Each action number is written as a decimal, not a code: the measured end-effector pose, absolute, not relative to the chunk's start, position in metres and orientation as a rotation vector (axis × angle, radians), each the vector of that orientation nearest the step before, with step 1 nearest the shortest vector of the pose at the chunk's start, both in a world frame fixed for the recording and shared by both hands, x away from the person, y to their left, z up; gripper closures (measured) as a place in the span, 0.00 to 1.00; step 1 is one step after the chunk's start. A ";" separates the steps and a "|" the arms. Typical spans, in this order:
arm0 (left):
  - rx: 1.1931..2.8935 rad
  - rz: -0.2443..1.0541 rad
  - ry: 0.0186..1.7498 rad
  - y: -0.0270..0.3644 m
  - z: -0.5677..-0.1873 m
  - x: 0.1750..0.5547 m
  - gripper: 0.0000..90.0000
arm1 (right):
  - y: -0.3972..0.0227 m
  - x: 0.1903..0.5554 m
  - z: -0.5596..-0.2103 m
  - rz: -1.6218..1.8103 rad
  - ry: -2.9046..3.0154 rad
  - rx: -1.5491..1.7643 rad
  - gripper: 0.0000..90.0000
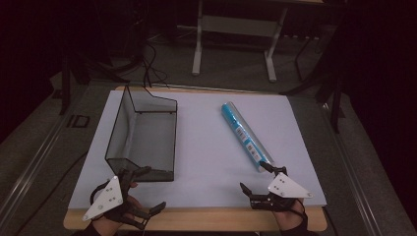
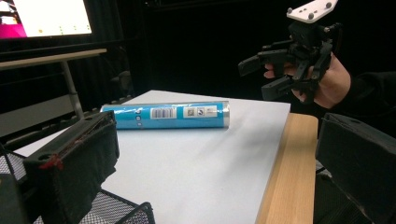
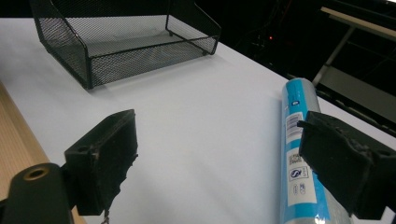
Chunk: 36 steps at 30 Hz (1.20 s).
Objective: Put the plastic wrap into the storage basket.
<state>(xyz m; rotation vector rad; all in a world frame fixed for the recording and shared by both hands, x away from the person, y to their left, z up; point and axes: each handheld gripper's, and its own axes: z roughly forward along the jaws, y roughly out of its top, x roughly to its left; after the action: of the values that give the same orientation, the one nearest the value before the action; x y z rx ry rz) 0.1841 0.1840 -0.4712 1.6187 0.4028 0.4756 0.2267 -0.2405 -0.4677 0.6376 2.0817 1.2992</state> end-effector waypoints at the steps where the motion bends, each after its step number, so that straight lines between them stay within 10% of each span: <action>1: 1.619 0.476 0.403 0.184 -0.471 0.184 0.00 | -0.240 0.227 -0.468 1.294 2.081 0.636 0.13; 36: 1.626 0.500 0.396 0.182 -0.471 0.181 0.00 | -0.226 0.235 -0.412 1.259 2.121 0.580 0.13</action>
<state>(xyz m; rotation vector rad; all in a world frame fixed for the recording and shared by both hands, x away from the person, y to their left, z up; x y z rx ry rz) 0.1806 0.1820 -0.4714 1.6256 0.3961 0.4998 0.2351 -0.2259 -0.4118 0.5796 2.1213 1.2593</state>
